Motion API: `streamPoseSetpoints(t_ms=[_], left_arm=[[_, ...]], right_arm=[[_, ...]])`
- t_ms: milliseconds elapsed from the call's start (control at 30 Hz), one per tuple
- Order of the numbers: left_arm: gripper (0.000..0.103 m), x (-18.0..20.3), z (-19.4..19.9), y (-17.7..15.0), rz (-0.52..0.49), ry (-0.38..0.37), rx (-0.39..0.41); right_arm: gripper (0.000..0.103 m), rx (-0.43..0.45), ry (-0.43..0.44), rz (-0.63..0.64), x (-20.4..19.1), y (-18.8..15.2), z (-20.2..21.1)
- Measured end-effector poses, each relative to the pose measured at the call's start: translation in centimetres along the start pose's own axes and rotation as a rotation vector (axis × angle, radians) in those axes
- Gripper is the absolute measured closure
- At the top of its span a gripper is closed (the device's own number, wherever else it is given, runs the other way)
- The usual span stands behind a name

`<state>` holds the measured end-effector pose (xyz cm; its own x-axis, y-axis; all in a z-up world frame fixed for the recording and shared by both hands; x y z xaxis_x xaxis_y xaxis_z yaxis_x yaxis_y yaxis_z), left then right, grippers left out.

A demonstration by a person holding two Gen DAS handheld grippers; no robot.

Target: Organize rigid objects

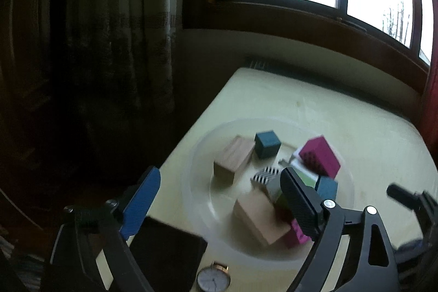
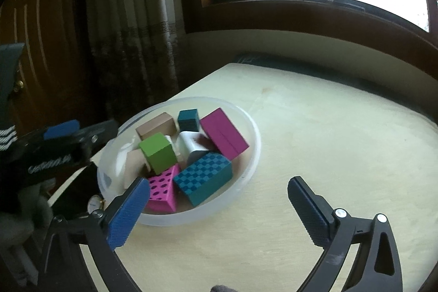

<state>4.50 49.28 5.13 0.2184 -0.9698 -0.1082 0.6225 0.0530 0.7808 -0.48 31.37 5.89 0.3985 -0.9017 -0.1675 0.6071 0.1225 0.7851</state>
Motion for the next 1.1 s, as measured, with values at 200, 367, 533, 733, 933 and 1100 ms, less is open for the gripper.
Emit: streamPoseSetpoints(t_ms=[200, 367, 533, 733, 933, 1100], left_arm=[[0.01, -0.1, 1.0, -1.1, 0.004, 0.014, -0.009], [0.009, 0.1, 1.5, -1.9, -0.006, 0.029, -0.006], [0.008, 0.3, 1.7, -2.7, -0.013, 0.039, -0.018], [0.007, 0.3, 1.7, -3.5, -0.03, 0.054, -0.028], [0.007, 0.5, 1.5, -4.1, -0.052, 0.065, -0.032], [0.007, 0.5, 1.5, -4.2, -0.052, 0.064, -0.035]], right_arm=[[0.001, 0.025, 0.002, 0.0, 0.3, 0.2, 0.6], [0.001, 0.032, 0.011, 0.034, -0.1, -0.1, 0.7], [0.001, 0.042, 0.01, 0.077, -0.7, -0.6, 1.1], [0.001, 0.045, 0.014, 0.101, -1.0, -1.0, 1.6], [0.001, 0.044, 0.013, 0.107, -1.1, -1.1, 1.8], [0.001, 0.04, 0.015, 0.115, -1.3, -1.3, 1.8]])
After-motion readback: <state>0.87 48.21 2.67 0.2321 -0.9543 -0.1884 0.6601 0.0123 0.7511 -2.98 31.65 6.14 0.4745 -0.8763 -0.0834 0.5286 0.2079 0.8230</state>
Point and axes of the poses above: each gripper's, at about its wrist camera, not at the fingertips, and z roughly against the way its jaws point, x to its right, y to its top, the point moved 7 cm from there along -z, roughly the way its jaws point, and after that the axes turned 7 degrees about -z, right-handed, at the moved point
